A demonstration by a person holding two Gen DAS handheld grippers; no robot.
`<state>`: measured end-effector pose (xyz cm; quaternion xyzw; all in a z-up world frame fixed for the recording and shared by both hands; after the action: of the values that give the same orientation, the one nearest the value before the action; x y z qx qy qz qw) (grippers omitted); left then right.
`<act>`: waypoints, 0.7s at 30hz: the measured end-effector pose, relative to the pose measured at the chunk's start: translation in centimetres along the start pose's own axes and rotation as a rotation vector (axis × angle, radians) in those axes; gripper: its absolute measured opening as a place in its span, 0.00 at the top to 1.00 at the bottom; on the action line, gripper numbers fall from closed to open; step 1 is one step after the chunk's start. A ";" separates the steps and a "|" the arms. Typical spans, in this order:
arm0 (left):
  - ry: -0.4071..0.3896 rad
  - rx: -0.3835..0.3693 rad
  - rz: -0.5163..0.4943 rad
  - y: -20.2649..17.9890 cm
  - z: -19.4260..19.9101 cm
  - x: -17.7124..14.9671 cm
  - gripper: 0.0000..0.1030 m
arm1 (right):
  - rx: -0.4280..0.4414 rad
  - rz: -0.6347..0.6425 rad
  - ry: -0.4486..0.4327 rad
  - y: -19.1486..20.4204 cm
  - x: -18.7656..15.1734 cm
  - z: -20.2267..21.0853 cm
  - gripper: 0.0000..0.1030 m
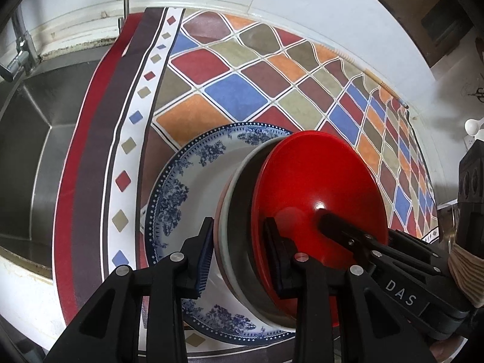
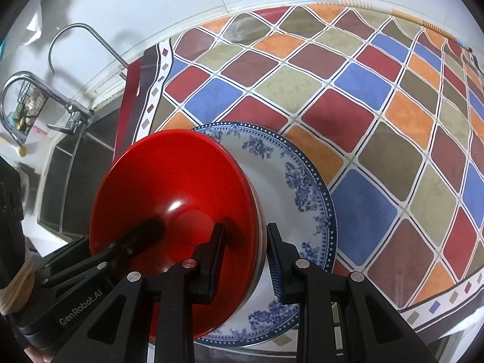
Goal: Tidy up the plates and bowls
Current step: 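Lower the bowl stack onto the blue-and-white plates and open both tools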
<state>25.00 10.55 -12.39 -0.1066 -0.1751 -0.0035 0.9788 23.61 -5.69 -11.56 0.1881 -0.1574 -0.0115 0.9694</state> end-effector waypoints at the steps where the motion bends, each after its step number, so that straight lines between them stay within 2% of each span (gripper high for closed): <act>1: -0.010 0.003 -0.009 -0.1 0.1 0.0 0.61 | -0.009 0.004 -0.007 0.0 0.0 0.1 0.72; 5: -0.048 0.027 -0.026 0.0 1.0 0.1 0.53 | -0.012 0.019 -0.035 0.1 0.0 0.4 0.71; 7: -0.083 0.044 -0.025 0.1 1.9 0.0 0.43 | -0.023 0.029 -0.055 0.2 0.0 0.9 0.69; 11: -0.171 0.079 -0.033 0.0 4.2 -0.8 0.36 | -0.051 0.044 -0.115 0.3 -0.3 2.4 0.53; 12: -0.189 0.087 -0.035 0.0 4.6 -1.0 0.31 | -0.057 0.046 -0.130 0.3 -0.4 2.8 0.51; 14: -0.276 0.157 -0.038 0.0 6.3 -1.8 0.25 | -0.065 0.053 -0.174 0.4 -0.9 4.0 0.42; 16: -0.345 0.205 -0.052 -0.2 7.6 -2.6 0.14 | -0.074 0.064 -0.214 0.5 -1.5 5.0 0.37; 18: -0.400 0.241 -0.057 -0.4 8.9 -3.7 0.12 | -0.084 0.084 -0.255 0.5 -2.3 6.1 0.32; 21: -0.443 0.255 -0.070 -1.0 10.2 -5.1 0.08 | -0.114 0.111 -0.311 0.2 -3.6 7.8 0.27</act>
<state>16.70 11.57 -4.63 0.0258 -0.3877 0.0080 0.9214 17.73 -8.00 -5.69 0.1197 -0.3146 0.0044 0.9417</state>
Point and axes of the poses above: each gripper's, at about its wrist camera, not at the fingertips, and z roughly against the way its jaws point, y to its left, x to its top, the point moved 3 cm from there along -z, roughly the way its jaws point, and after that the axes turned 8 degrees about x, right-handed, at the moved point
